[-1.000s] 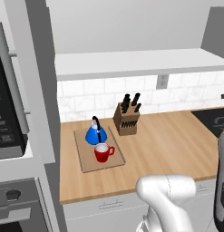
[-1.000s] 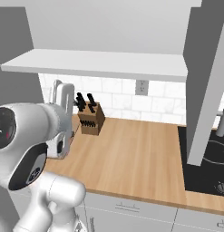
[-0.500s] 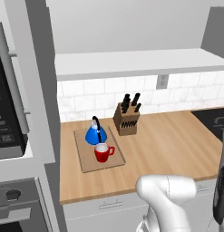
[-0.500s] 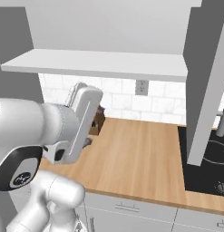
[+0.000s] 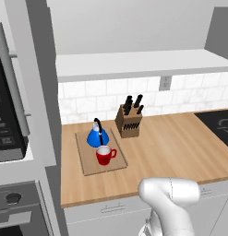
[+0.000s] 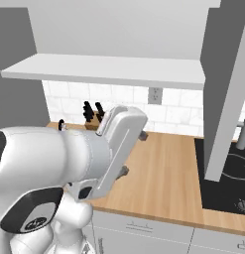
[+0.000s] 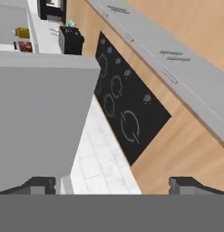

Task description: Pick the kettle from the counter and place it on the tray. Then pick the mug from the cabinet and place it on the tray. Then close the cabinet doors.

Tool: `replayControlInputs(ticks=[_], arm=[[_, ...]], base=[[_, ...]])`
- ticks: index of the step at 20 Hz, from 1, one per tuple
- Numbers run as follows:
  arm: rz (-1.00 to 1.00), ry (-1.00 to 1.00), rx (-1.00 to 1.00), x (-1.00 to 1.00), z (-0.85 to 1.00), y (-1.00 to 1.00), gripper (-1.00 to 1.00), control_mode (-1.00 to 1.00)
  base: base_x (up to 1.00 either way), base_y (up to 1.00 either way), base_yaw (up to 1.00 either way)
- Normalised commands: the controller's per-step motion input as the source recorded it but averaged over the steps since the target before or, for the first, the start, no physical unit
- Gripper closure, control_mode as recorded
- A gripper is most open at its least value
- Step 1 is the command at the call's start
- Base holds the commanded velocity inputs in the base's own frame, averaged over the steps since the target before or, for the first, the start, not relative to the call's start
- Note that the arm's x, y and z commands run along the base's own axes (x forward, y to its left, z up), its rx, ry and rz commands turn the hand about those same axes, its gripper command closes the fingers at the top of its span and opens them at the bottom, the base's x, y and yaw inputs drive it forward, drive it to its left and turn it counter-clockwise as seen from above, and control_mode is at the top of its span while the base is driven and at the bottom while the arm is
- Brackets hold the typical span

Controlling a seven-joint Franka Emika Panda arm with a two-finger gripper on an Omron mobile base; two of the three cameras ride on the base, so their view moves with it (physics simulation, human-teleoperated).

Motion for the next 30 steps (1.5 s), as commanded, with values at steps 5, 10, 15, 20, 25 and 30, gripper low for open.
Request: replayControlInputs(ticks=[5,10,15,20,25,30], arm=[[0.00,-0.15,0.00,-0.50,0.02,-0.61,-1.00,-1.00],[-0.16,0.00,0.00,-0.25,0.12,-0.38,-1.00,-1.00],[-0.17,0.00,-0.03,-0.22,0.07,-0.46,-1.00,-1.00],[-0.10,0.00,-0.09,-0.07,0.03,-0.43,-1.00,-1.00],[-0.03,0.00,-0.14,0.04,0.00,-0.44,-1.00,-1.00],[-0.05,0.00,-0.11,0.18,0.00,-0.46,-1.00,-1.00]], base=[[0.00,0.00,0.00],[0.00,0.00,0.00],[0.00,0.00,0.00],[0.00,0.00,0.00],[0.00,0.00,0.00],[0.00,0.00,0.00]])
